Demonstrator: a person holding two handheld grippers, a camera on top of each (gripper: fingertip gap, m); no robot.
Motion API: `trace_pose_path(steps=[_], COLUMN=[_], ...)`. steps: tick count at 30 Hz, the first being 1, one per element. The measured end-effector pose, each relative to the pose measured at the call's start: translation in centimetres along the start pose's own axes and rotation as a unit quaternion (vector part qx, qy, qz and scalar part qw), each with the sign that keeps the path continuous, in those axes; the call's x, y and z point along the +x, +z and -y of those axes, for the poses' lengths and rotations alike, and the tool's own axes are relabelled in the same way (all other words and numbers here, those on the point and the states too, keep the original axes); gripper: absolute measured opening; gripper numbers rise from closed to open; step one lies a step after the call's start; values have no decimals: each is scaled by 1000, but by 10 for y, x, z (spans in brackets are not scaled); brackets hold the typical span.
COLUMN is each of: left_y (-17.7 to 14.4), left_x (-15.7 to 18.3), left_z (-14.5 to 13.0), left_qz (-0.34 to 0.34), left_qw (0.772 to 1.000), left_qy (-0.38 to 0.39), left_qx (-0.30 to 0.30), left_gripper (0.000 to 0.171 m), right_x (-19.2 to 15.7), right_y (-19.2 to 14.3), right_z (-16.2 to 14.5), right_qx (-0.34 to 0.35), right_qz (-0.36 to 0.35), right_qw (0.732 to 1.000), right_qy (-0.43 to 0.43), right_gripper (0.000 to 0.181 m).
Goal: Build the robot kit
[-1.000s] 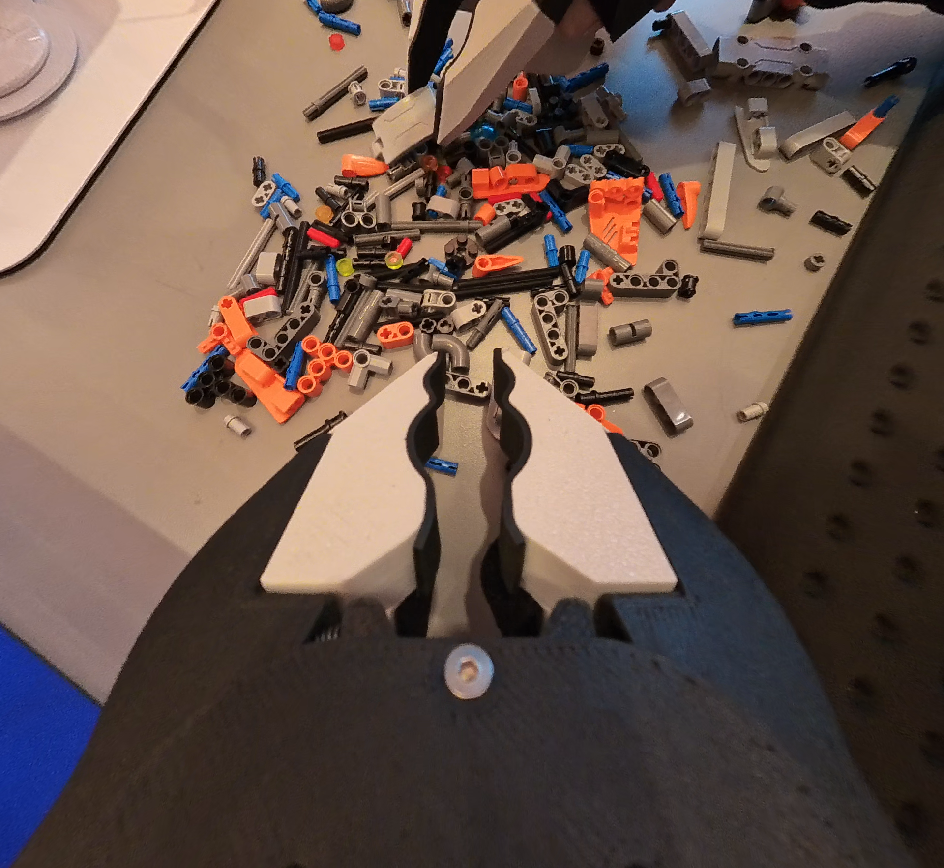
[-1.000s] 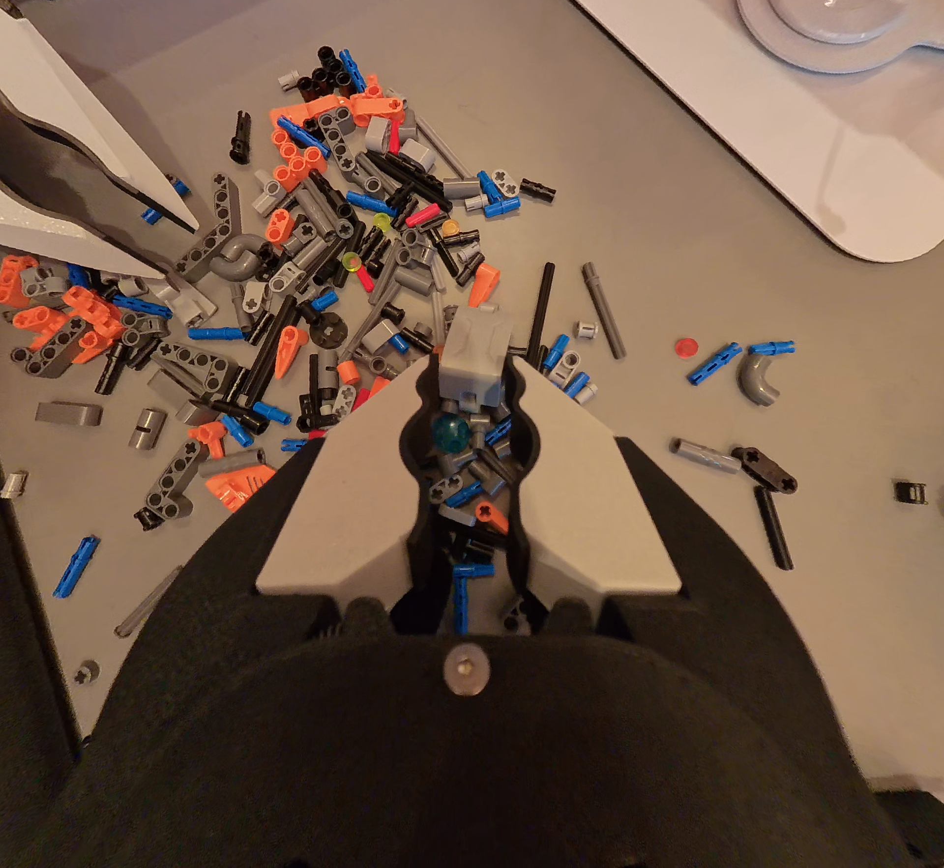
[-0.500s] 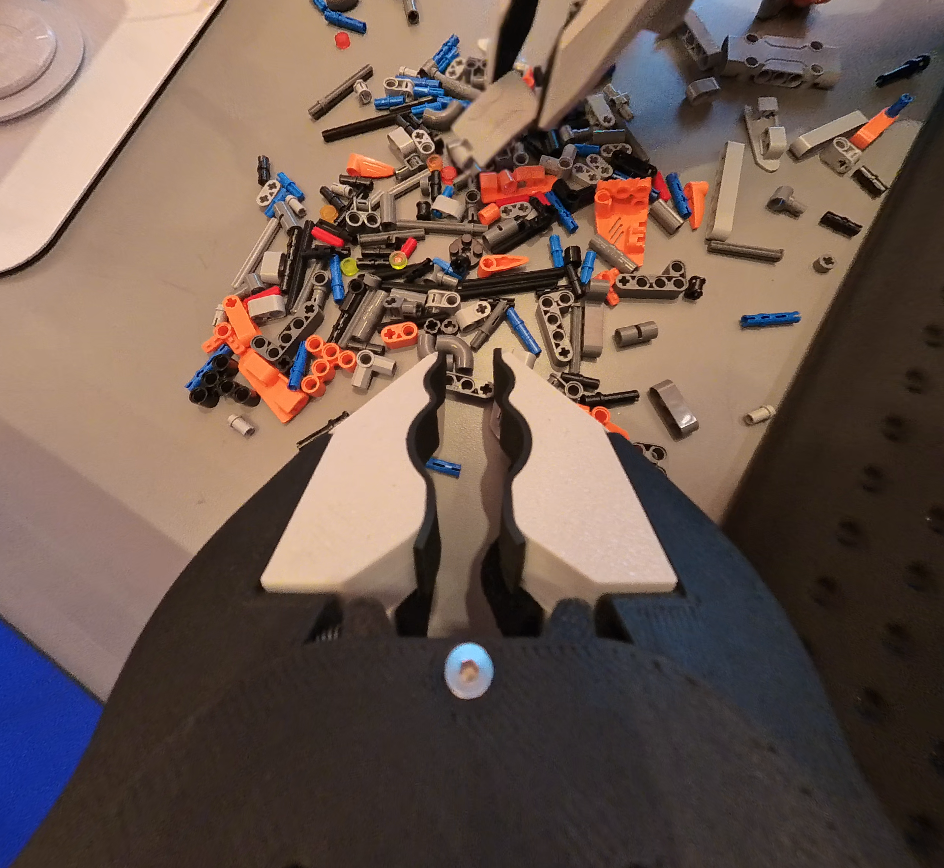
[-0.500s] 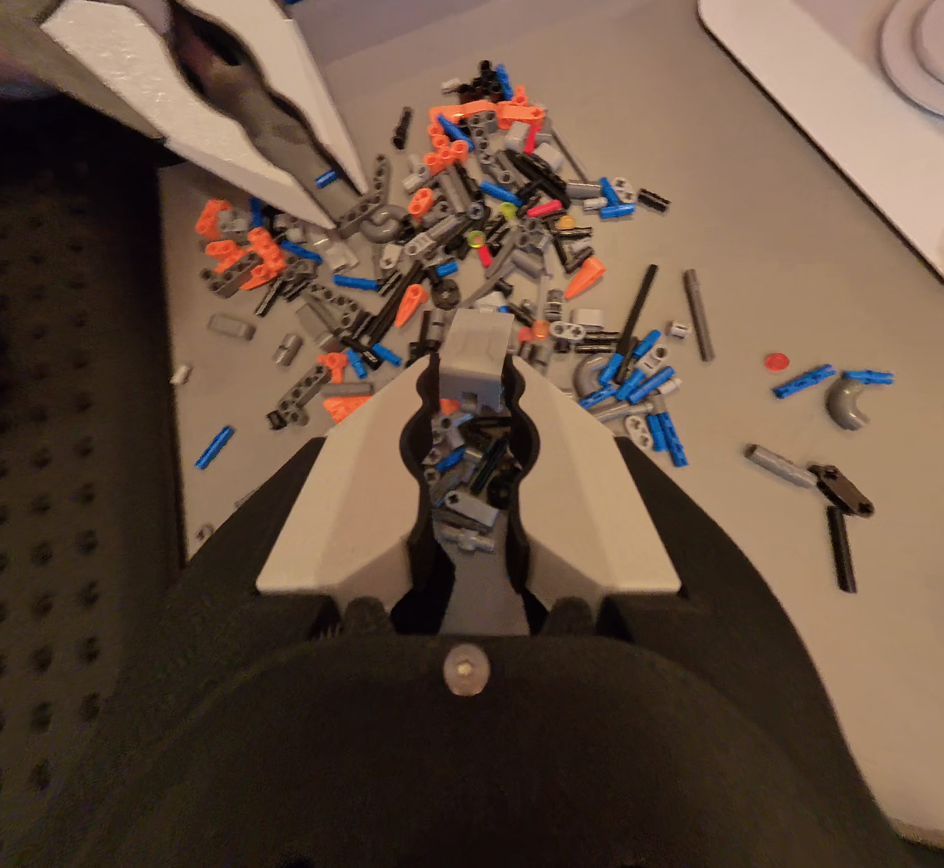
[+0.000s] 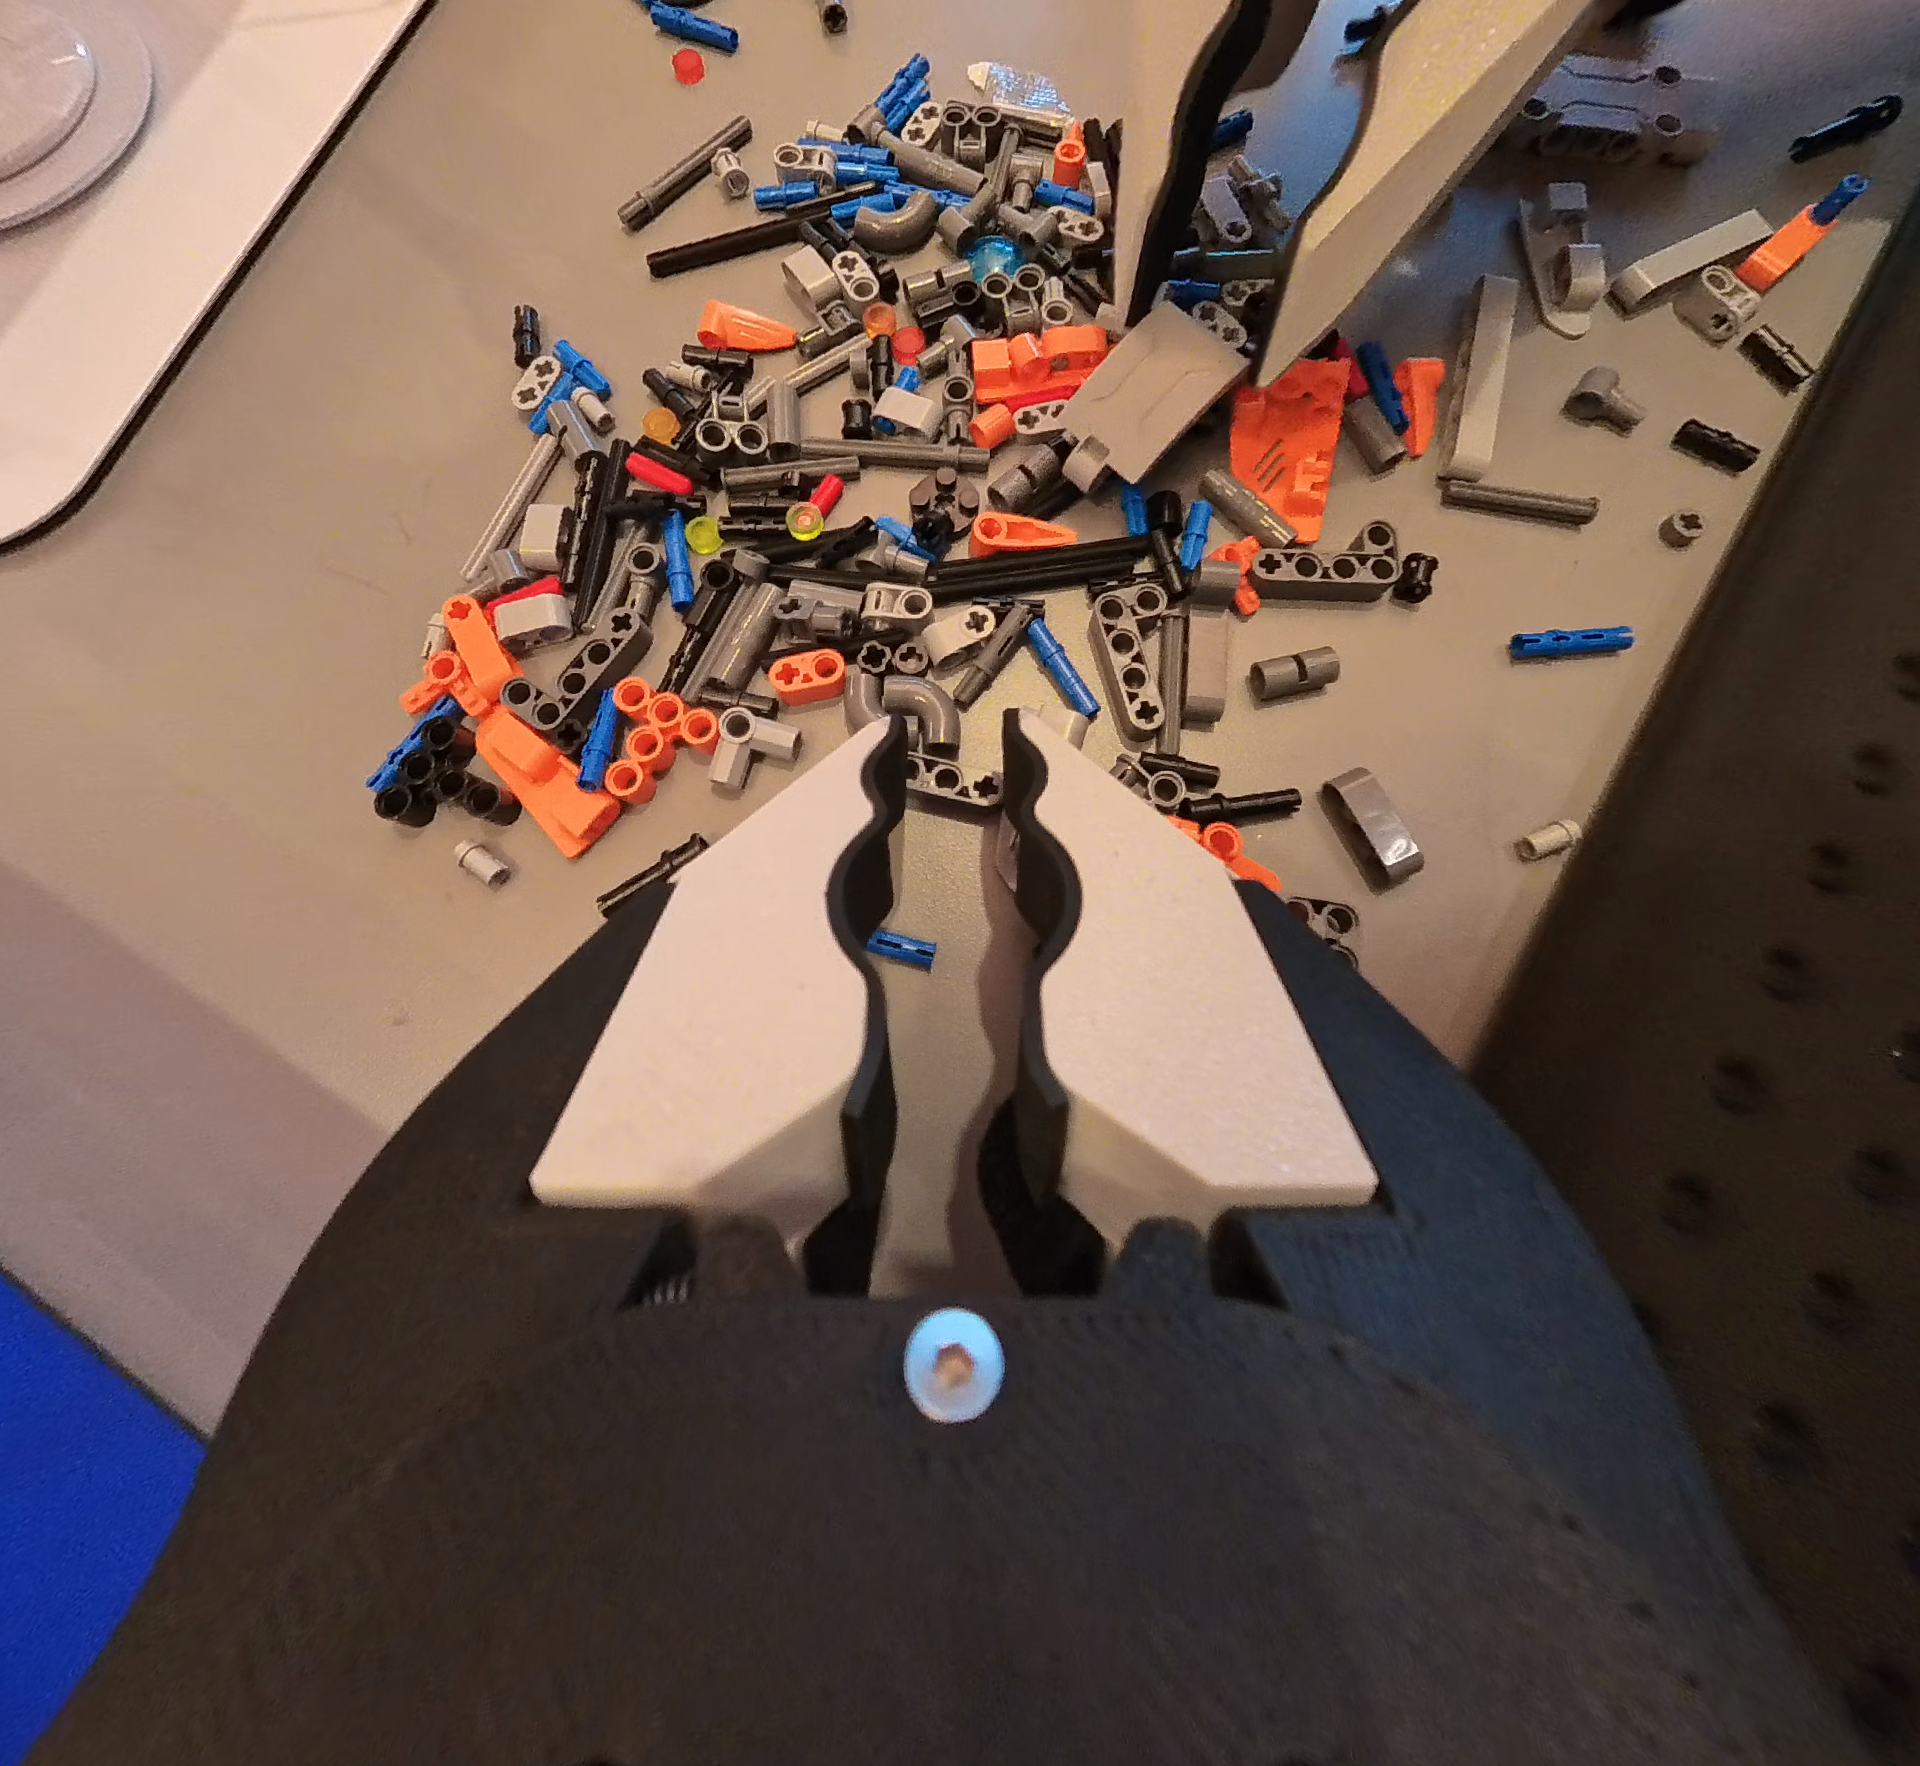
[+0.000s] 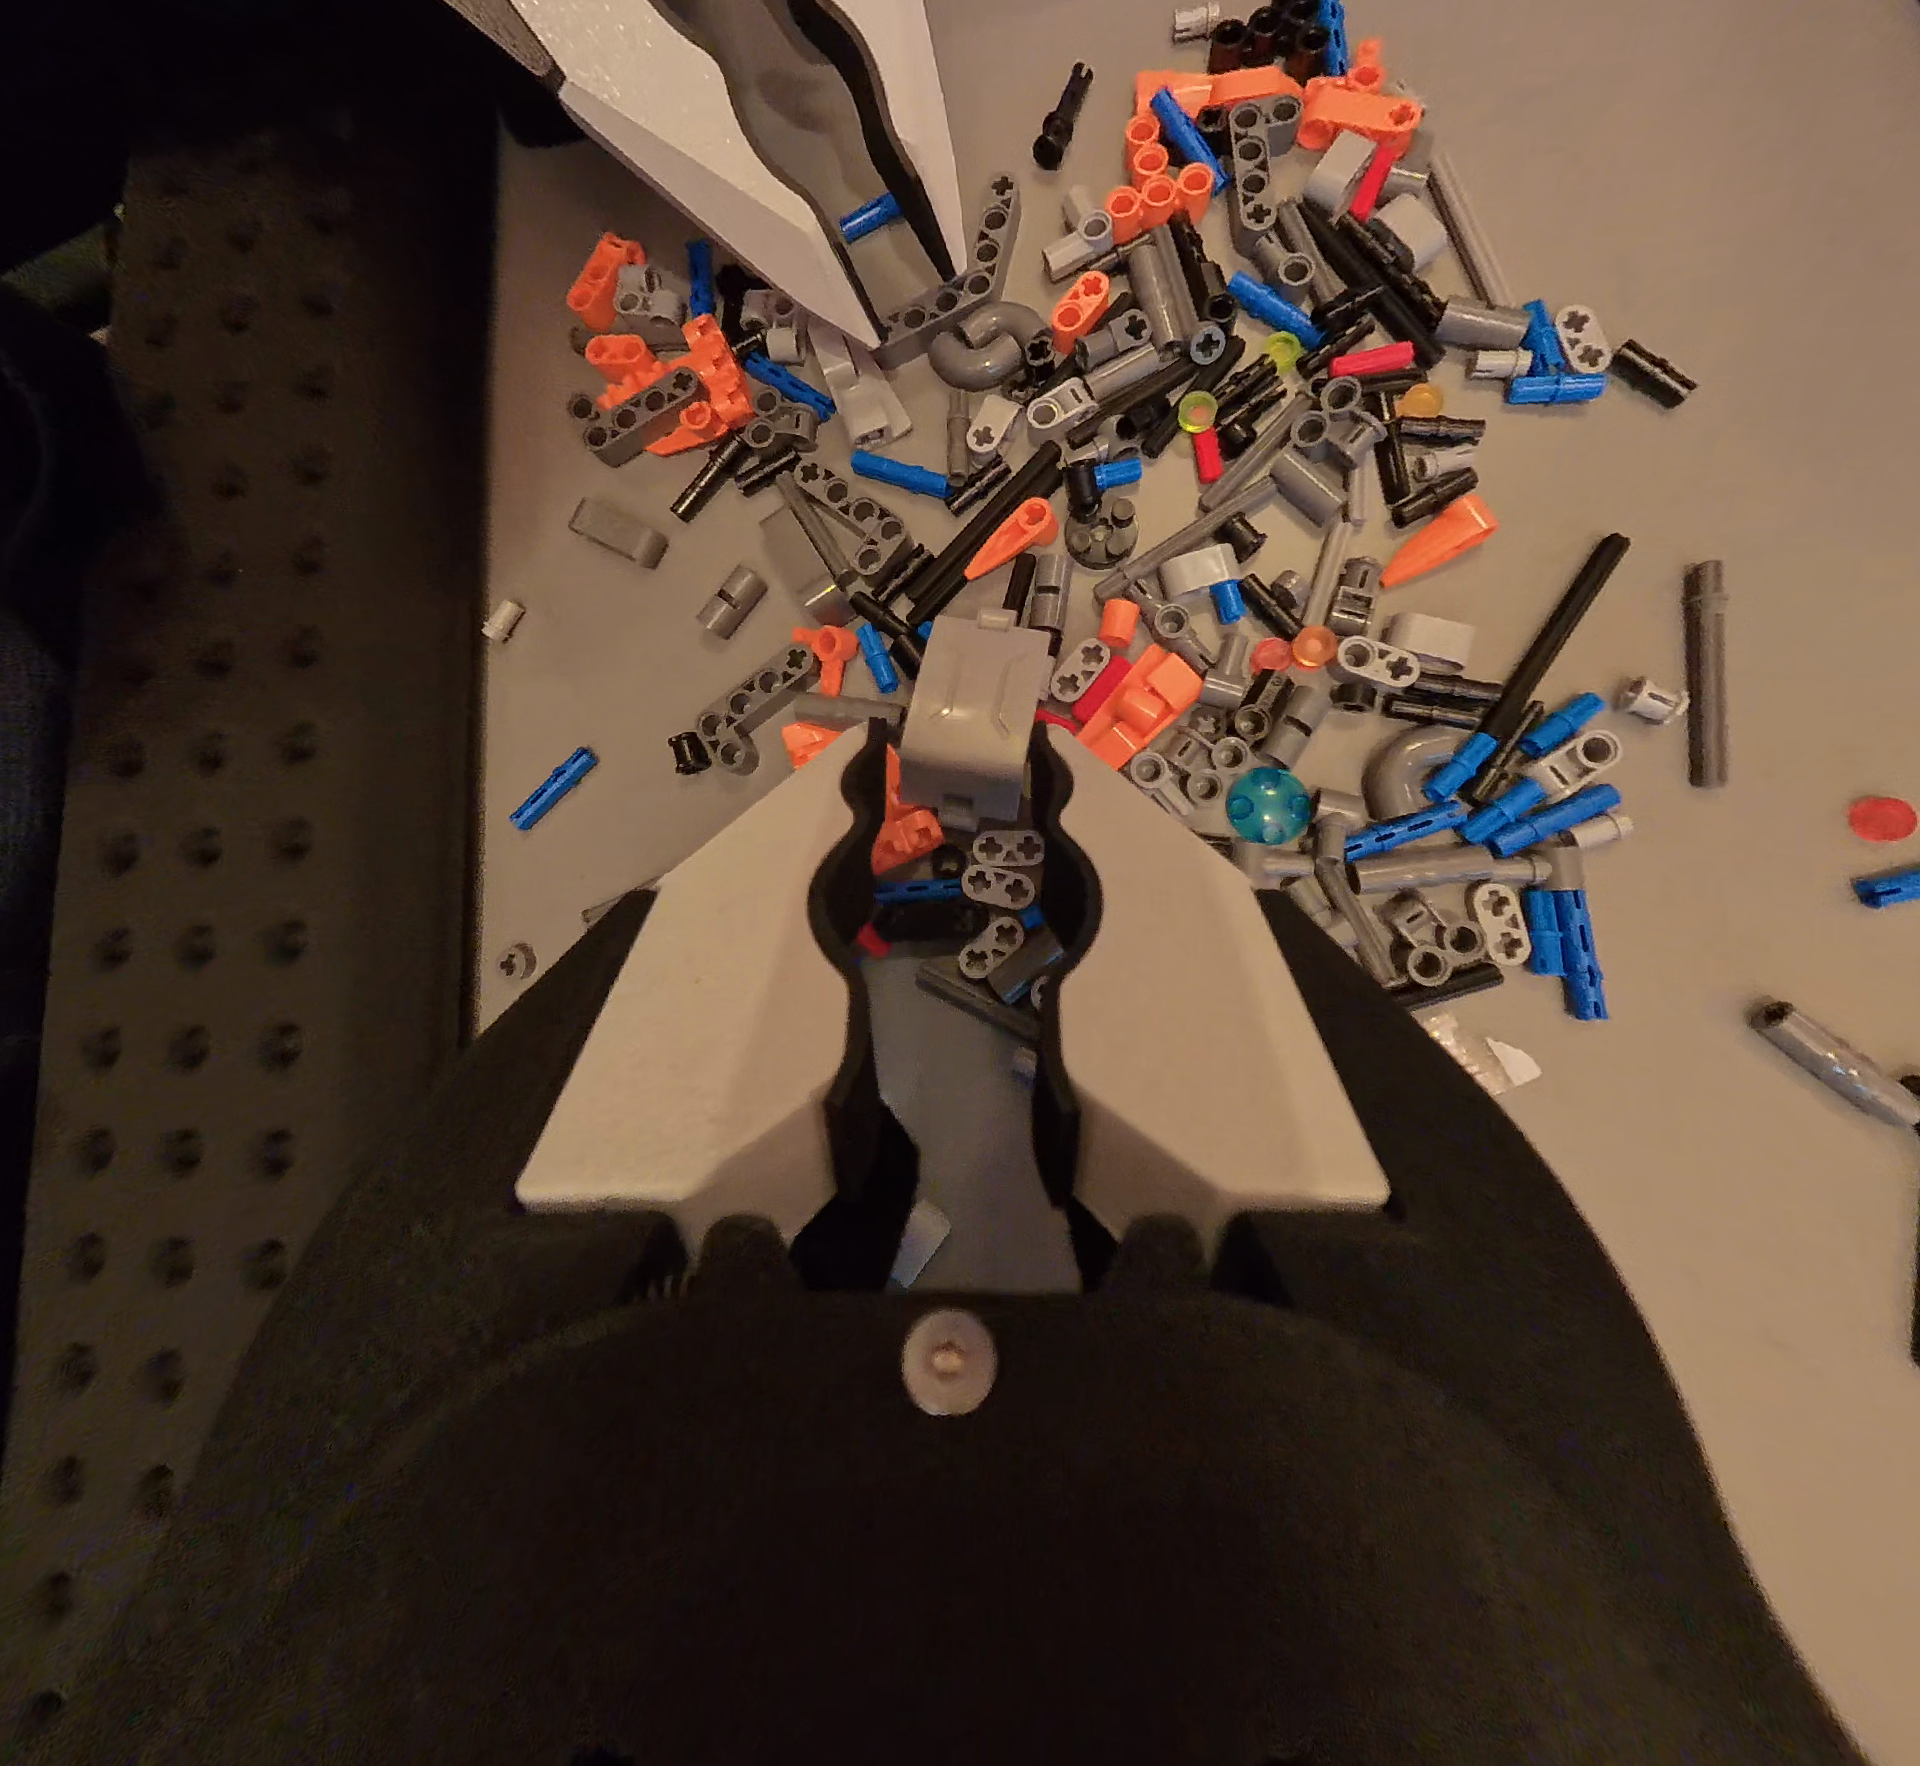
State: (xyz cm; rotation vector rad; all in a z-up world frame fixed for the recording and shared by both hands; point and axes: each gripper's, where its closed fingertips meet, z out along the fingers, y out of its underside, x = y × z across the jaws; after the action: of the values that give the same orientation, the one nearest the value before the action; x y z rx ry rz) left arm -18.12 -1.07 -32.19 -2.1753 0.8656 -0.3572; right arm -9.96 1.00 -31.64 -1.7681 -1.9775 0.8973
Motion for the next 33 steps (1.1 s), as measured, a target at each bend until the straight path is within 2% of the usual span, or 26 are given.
trace_pose_path(steps=[5, 18, 26, 33], left_y=[0, 1, 0, 1], left_x=[0, 0, -2, -1], left_z=[0, 0, 2, 1], left_qz=[1, 5, 10, 9], left_qw=[1000, 1000, 1000, 1000], left_qy=[2, 4, 4, 4], left_qx=[-1, -3, 2, 0], left_gripper=[16, 16, 16, 16], right_x=[6, 57, 69, 66], right_y=[-13, -58, -72, -67], right_z=[-2, -17, -18, -21], right_qx=[13, 56, 79, 65], right_qz=[-9, -97, -123, -120], right_qw=[1000, 991, 985, 987], right_qy=[1, 78, 94, 80], right_gripper=[28, 28, 26, 25])
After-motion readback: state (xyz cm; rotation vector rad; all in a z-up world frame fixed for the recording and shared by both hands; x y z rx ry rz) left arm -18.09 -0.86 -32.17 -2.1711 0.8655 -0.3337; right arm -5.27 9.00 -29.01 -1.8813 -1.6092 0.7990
